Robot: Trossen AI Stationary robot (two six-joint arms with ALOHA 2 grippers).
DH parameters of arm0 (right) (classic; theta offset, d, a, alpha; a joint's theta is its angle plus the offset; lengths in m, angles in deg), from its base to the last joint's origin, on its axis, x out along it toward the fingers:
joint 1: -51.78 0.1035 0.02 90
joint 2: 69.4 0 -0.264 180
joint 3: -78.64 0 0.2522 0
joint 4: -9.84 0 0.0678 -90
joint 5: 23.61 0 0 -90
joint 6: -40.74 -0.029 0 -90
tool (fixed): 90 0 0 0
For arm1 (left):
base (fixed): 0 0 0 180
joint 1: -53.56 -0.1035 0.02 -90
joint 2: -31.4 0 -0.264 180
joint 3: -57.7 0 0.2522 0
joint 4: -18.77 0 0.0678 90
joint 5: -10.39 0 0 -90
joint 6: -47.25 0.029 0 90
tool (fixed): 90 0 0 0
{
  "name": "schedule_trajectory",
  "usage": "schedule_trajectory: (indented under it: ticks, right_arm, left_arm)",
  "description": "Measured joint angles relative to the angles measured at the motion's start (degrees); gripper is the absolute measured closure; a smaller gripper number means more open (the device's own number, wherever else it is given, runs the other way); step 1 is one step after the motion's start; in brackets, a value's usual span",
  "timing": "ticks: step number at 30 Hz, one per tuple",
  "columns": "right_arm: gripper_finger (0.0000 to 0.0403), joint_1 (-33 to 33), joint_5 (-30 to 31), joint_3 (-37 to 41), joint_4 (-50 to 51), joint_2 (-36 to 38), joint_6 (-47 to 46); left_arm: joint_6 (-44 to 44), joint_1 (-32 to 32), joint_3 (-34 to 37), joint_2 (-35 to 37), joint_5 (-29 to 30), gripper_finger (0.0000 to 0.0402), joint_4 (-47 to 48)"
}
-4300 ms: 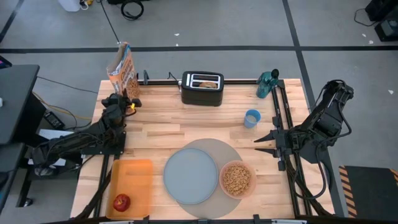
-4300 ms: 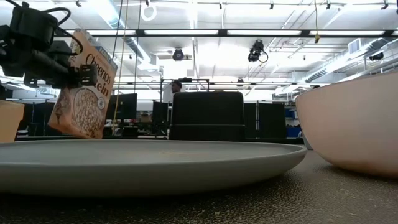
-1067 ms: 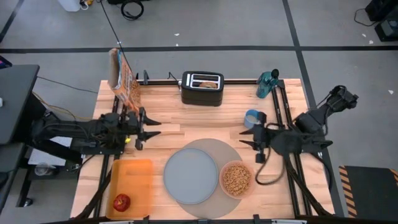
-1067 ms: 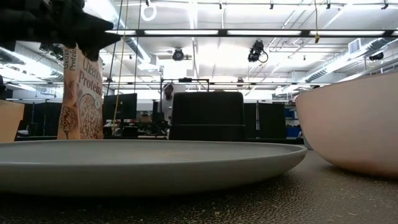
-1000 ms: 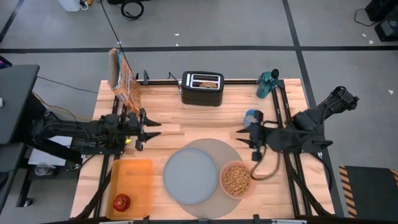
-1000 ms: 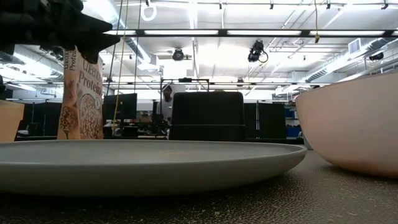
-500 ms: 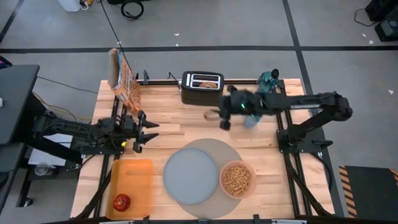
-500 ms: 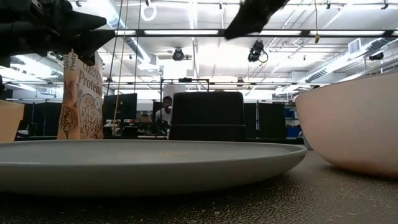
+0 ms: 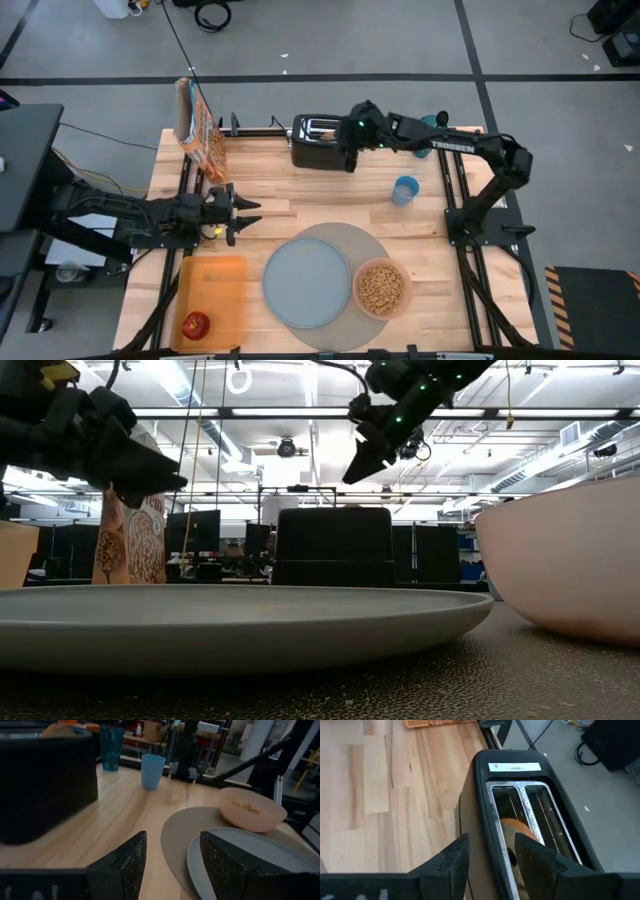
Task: Arrange a breakfast setting
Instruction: Put bagel on the blue plate
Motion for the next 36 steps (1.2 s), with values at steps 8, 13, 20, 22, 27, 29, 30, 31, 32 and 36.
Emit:
schedule_trajectory:
  ticks: [8,13,20,22,27,29,30,31,32,36]
  right_arm:
    - [0.0239,-2.5,0.2,-8.8,6.9,-6.0,4.4]
    - [0.0240,-3.5,0.6,-9.9,9.0,-7.2,7.4]
    - [0.0238,-4.7,0.9,-10.0,9.1,-7.1,11.0]
    - [0.0233,-5.3,-1.1,-10.0,9.0,-7.1,11.6]
    - [0.0224,-7.6,-4.2,-10.0,6.9,-7.8,11.2]
    - [0.0225,-8.6,-8.1,-9.9,6.8,-8.1,9.9]
    - [0.0225,-8.9,-10.3,-9.9,6.3,-8.1,9.5]
    - [0.0225,-9.2,-11.9,-9.9,5.9,-8.1,9.1]
    - [0.0225,-9.2,-12.5,-9.9,5.7,-8.1,8.9]
    - [0.0225,-8.8,-10.2,-7.7,3.6,-8.1,9.0]
  left_arm:
    - [1.2,0.0,0.0,-0.6,0.2,0.0210,-1.3]
    - [1.5,-0.1,0.0,-0.6,0.2,0.0209,-1.4]
    - [1.5,-0.1,0.0,-0.6,2.0,0.0209,-1.8]
    - [1.6,-0.1,0.0,-0.6,3.6,0.0209,-1.8]
    - [2.4,-0.1,0.0,-0.6,6.2,0.0209,-1.8]
    - [3.0,-0.1,0.0,-0.6,6.2,0.0209,-1.8]
    - [3.0,-0.1,0.0,-0.6,6.2,0.0209,-1.8]
    - [3.0,-0.1,0.0,-0.6,6.2,0.0209,-1.7]
    - [3.0,-0.1,0.0,-0.6,6.2,0.0209,-1.7]
    - [3.0,-0.1,0.0,-0.6,6.2,0.0209,-1.7]
